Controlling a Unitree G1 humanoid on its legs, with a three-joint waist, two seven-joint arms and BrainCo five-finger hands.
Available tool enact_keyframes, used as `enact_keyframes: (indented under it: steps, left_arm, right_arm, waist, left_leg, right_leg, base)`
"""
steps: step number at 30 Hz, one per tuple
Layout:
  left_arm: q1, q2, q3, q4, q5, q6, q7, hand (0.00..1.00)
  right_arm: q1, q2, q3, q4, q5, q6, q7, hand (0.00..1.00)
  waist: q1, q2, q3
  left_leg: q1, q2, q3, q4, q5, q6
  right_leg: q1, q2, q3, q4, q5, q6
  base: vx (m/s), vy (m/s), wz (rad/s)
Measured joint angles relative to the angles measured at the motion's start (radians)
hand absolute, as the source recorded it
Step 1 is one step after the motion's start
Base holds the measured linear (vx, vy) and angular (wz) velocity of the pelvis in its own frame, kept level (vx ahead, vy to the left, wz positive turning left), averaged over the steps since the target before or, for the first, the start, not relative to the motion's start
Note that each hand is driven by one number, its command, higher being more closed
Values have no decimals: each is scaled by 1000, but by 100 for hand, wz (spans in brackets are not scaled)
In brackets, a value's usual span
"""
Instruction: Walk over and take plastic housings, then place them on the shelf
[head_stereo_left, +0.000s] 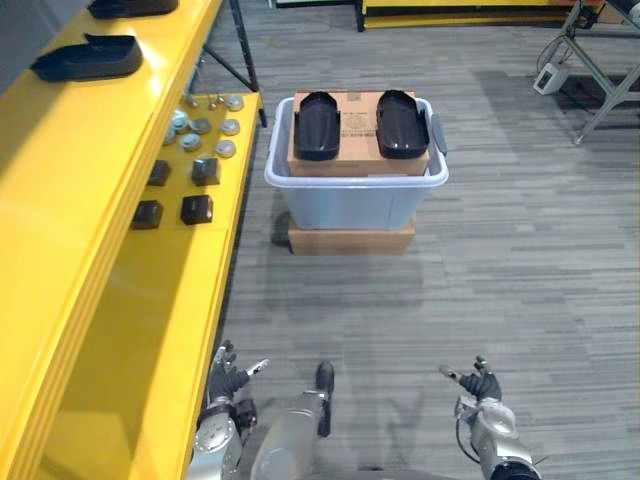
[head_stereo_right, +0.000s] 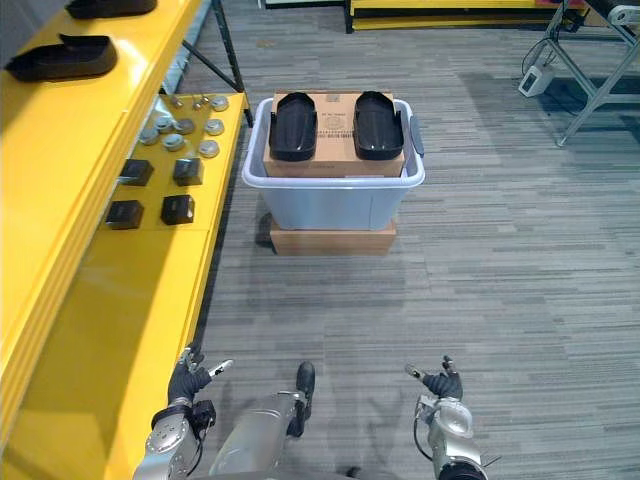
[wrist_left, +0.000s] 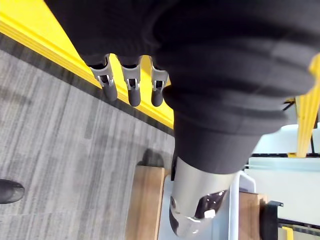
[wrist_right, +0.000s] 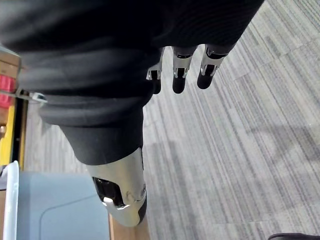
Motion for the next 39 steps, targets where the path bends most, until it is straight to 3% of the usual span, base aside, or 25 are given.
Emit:
enact_keyframes:
  steps: [2, 4, 5, 6, 7, 9, 11, 13, 14, 15, 17, 19, 20, 21, 25, 26, 28, 29, 33, 39]
  left_arm:
    - [-11, -1, -11, -2, 0, 4, 1, 0]
    - [-8, 0, -11, -2, 0, 6, 1, 0]
    - [-9, 2, -11, -7, -1, 7, 1, 0]
    - [-9, 7, -9, -11, -1, 6, 0, 0]
    - [-9, 10, -9, -7, -1, 7, 0, 0]
    - [-3, 9, -8, 5, -1, 11, 1, 0]
    - [1, 22, -7, 18, 0, 11, 3, 0]
    - [5, 30, -7, 30, 0, 11, 4, 0]
    - [8, 26, -4, 46, 1, 11, 3, 0]
    - [9, 21, 1, 55, 1, 11, 3, 0]
    - [9, -6, 23, 57, 0, 11, 2, 0]
    - [25, -15, 25, 58, 0, 11, 0, 0]
    - [33, -11, 21, 68, 0, 13, -1, 0]
    - [33, -13, 20, 72, 0, 13, -1, 0]
    - [19, -19, 18, 72, -1, 12, -1, 0]
    - [14, -23, 17, 74, -2, 13, -1, 0]
    - [0, -35, 17, 92, -2, 12, 0, 0]
    - [-5, -31, 19, 112, -2, 14, 0, 0]
    - [0, 8, 22, 113, -1, 14, 0, 0]
    - [23, 59, 60, 119, -1, 15, 0, 0]
  right_arm:
    - [25, 18, 2, -5, 0, 6, 2, 0]
    - [40, 34, 8, -7, 0, 7, 10, 0]
    - [48, 44, 10, -13, 0, 7, 18, 0]
    - [50, 50, 11, -15, 1, 6, 20, 0]
    - [49, 53, 12, -11, 1, 7, 20, 0]
    - [48, 51, 12, -3, 1, 7, 20, 0]
    - [48, 52, 11, 8, 1, 8, 19, 0]
    - [58, 51, 12, 15, 1, 12, 19, 0]
    - [66, 41, 12, 15, 2, 14, 20, 0]
    - [66, 38, 12, 15, 2, 15, 20, 0]
    - [65, 40, 34, -9, 4, 13, 20, 0]
    - [58, 39, 55, -14, 14, 12, 19, 0]
    - [45, 48, 58, -13, 25, 7, 19, 0]
    - [43, 51, 51, -13, 30, 3, 18, 0]
    - [28, 43, 2, -1, 41, -6, 16, 0]
    - [40, 26, -1, 9, 41, -5, 14, 0]
    - [64, 0, -4, 8, 41, -5, 14, 0]
    - [73, 0, -20, 12, 41, 2, 14, 0]
    - [92, 3, -56, -3, 35, 4, 6, 0]
    - [109, 2, -140, -213, 36, 4, -27, 0]
  waist:
    - [-16, -3, -2]
    - [-23, -2, -2]
    - [-27, -3, -4]
    - [-40, -5, -6]
    - [-42, -7, -5]
    - [-45, -6, -6]
    - [-45, -25, -15]
    - [-49, -45, -31]
    - [-50, -17, -44]
    - [-48, 2, -53]
    - [-51, 31, -42]
    - [-40, 43, -34]
    - [-41, 37, -31]
    - [-40, 31, -32]
    - [-45, 29, -26]
    - [-46, 43, -28]
    - [-48, 74, -28]
    - [-48, 77, -28]
    - [-49, 32, -49]
    - [-53, 20, -59]
  left_leg:
    - [103, -14, -6, -13, -31, 4]
    - [214, -13, -28, -69, -36, 4]
    - [269, -3, -47, -100, -47, -1]
    - [301, 13, -62, -111, -69, -6]
    - [316, 20, -64, -116, -74, -13]
    - [364, 46, -73, -138, -92, -43]
    - [399, 59, -98, -143, -127, -100]
    - [434, 64, -133, -142, -159, -142]
    - [446, 102, -167, -128, -189, -150]
    - [441, 127, -172, -107, -198, -163]
    - [312, 185, -151, 236, -174, -184]
    - [221, 246, -121, 477, -138, -168]
    - [168, 268, -94, 545, -160, -153]
    - [155, 267, -81, 527, -169, -154]
    - [100, 238, -58, 180, -174, -169]
    - [110, 231, -77, 25, -114, -187]
    - [126, 236, -94, -55, 11, -180]
    - [153, 224, -98, -77, 38, -165]
    - [214, 161, -60, -214, 77, -134]
    - [258, 117, -52, -321, 113, -111]
  right_leg:
    - [-107, -39, -10, 277, -6, -12]
    - [-178, -73, -74, 323, -38, -71]
    - [-224, -81, -118, 280, -58, -101]
    - [-267, -79, -159, 189, -65, -107]
    - [-282, -75, -168, 118, -65, -104]
    - [-301, -36, -162, -166, -35, -82]
    - [-308, 7, -103, -486, 123, -92]
    - [-301, 7, -94, -525, 261, -117]
    - [-290, 30, -120, -493, 302, -150]
    - [-287, 47, -138, -482, 286, -165]
    - [-219, 98, -187, -481, 221, -200]
    - [-148, 142, -189, -506, 194, -230]
    - [-85, 159, -183, -537, 181, -246]
    - [-66, 158, -178, -551, 181, -247]
    - [7, 137, -155, -619, 182, -243]
    - [20, 132, -155, -627, 173, -222]
    - [35, 146, -153, -624, 157, -199]
    - [45, 127, -146, -616, 143, -179]
    - [42, 61, -129, -620, 125, -144]
    - [44, 26, -118, -662, 127, -117]
  base:
    - [605, 138, 15]
    - [481, 82, 16]
    - [431, 19, 28]
    - [420, -8, 34]
    - [409, -52, 30]
    - [361, -90, 18]
    - [400, -160, 33]
    - [479, -306, 62]
    - [550, -384, 61]
    - [540, -395, 48]
    - [415, -329, 37]
    - [379, -260, -6]
    - [355, -214, -26]
    - [341, -196, -22]
    - [254, -63, -17]
    - [179, 76, -10]
    - [152, 126, -7]
    - [124, 155, -4]
    - [135, 128, -3]
    - [106, 59, -3]
